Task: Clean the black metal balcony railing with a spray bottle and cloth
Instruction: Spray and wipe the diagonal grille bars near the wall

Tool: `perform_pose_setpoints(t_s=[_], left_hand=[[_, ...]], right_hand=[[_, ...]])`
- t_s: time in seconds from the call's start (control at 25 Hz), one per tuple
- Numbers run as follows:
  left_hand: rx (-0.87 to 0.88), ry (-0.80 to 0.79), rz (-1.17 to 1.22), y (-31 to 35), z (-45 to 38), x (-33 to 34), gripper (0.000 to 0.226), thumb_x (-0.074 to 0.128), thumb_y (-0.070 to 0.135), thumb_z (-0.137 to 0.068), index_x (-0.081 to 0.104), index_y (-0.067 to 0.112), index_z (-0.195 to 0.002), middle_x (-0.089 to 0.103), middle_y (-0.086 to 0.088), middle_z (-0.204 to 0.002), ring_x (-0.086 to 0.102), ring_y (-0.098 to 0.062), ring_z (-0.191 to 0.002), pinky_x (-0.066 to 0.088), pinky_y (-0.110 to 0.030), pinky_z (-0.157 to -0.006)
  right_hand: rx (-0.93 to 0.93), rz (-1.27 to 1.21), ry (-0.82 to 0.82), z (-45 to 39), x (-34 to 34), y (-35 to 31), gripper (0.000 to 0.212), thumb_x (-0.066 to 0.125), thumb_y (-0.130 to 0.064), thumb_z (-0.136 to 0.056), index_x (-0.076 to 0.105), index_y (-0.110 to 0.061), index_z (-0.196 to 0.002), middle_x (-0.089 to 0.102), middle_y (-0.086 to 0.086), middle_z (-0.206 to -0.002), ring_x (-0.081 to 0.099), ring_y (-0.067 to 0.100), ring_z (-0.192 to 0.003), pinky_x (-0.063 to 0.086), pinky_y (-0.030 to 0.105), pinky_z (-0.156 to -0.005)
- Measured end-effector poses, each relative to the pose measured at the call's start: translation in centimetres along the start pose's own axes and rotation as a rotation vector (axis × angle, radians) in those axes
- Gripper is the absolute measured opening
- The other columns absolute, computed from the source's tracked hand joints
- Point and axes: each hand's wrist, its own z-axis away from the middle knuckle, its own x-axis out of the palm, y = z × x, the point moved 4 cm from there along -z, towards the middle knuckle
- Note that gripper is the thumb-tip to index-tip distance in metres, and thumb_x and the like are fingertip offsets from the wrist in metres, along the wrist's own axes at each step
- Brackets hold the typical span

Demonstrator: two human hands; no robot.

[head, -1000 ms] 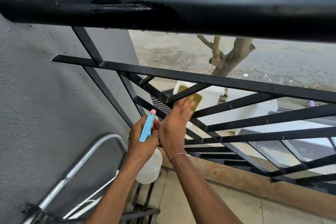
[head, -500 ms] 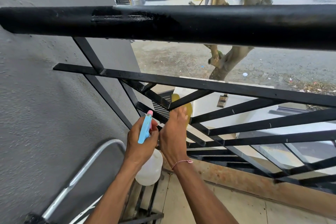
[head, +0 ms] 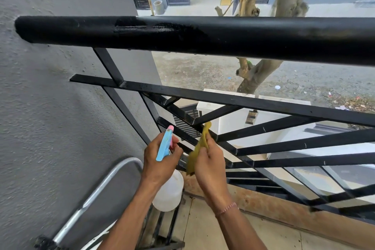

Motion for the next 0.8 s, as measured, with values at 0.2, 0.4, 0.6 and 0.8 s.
perform_pose_setpoints(t_s=[0.2, 0.4, 0.6, 0.8], left_hand=[[0.074, -0.038, 0.027, -0.2, -0.4, -0.8, 0.013, 0.074, 0.014, -0.089, 0.063, 0.010, -0.094, 0.063, -0.009, -0.081, 0.060, -0.024, -0.072, 0.054, -0.031, -0.061], [0.105, -0.024, -0.006, -0.6, -0.7, -2.3, 0.013, 0.070, 0.005, -0.090, 0.062, 0.004, -0.101, 0.067, -0.014, -0.085, 0.067, -0.029, -0.078, 0.057, -0.029, -0.065], [0.090, 0.014, 0.024, -1.4, -1.4, -3.6, 0.018, 0.067, 0.004, -0.085, 0.064, 0.008, -0.102, 0.068, -0.010, -0.085, 0.068, -0.026, -0.077, 0.058, -0.032, -0.065], [0.053, 0.045, -0.046, -1.5, -1.5, -3.8, 0.022, 0.071, -0.002, -0.086, 0.060, 0.017, -0.091, 0.064, -0.006, -0.084, 0.064, -0.021, -0.074, 0.052, -0.023, -0.061]], right_hand=[[-0.049, -0.267, 0.076, 1.9, 0.6, -4.2, 0.038, 0.036, -0.010, -0.106, 0.054, -0.025, -0.136, 0.065, -0.003, -0.105, 0.065, -0.003, -0.087, 0.056, 0.017, -0.076], [-0.196, 0.231, -0.007, -3.0, 5.5, -6.3, 0.079, 0.053, 0.001, -0.095, 0.006, -0.005, -0.159, 0.011, 0.020, -0.164, 0.025, 0.032, -0.150, 0.031, 0.037, -0.119], [-0.259, 0.296, 0.008, -4.3, 7.7, -6.5, 0.061, 0.042, -0.014, -0.092, 0.032, 0.005, -0.149, 0.022, 0.022, -0.162, 0.008, 0.034, -0.153, -0.004, 0.034, -0.126], [-0.515, 0.479, -0.006, -3.7, 6.7, -3.5, 0.072, 0.032, -0.010, -0.087, 0.015, 0.004, -0.156, 0.010, 0.022, -0.164, 0.001, 0.033, -0.154, 0.013, 0.047, -0.125]])
